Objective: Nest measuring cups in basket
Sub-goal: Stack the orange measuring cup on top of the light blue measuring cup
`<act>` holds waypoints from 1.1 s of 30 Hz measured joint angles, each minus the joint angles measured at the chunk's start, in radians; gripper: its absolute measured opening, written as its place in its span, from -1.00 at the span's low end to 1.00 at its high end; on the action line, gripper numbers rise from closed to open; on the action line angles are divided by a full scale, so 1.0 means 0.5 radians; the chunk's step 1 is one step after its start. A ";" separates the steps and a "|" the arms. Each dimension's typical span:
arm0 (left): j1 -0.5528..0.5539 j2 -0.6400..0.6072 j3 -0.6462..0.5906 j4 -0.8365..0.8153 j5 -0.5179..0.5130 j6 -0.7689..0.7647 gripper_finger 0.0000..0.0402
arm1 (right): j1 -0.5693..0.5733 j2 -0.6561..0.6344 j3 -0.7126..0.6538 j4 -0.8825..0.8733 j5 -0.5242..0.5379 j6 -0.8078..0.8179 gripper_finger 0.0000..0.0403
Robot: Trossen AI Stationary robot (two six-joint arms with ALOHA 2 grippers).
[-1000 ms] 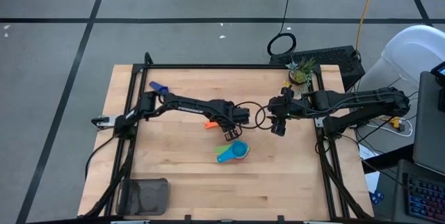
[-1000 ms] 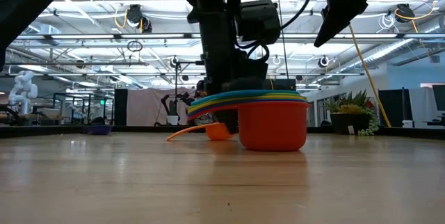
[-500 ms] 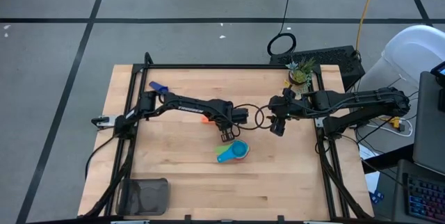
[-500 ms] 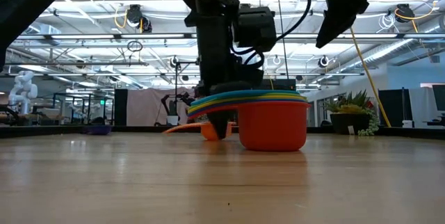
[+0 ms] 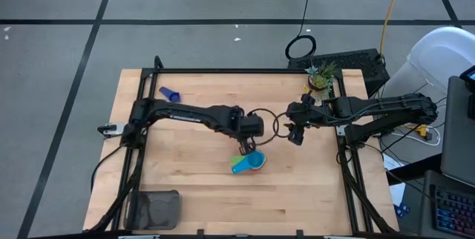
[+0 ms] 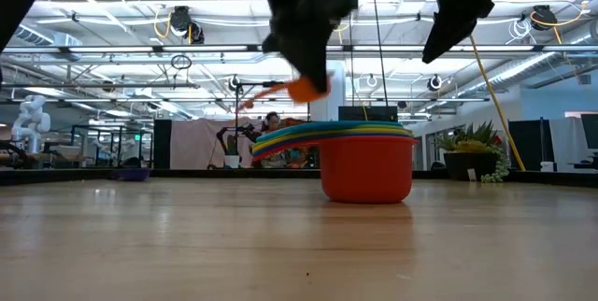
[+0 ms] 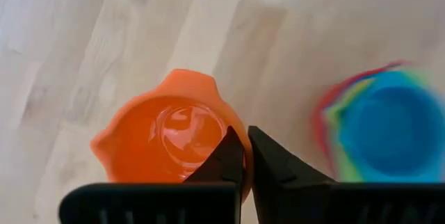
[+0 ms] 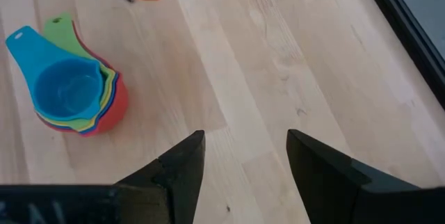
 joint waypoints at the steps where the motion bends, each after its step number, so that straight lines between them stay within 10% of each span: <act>1: -0.032 -0.012 0.020 0.023 0.000 -0.035 -0.96 | 0.000 -0.001 0.000 0.001 -0.001 -0.001 -0.03; 33: -0.374 0.179 0.100 0.393 -0.092 -0.810 -0.96 | 0.000 0.000 0.000 0.030 -0.007 -0.048 -0.03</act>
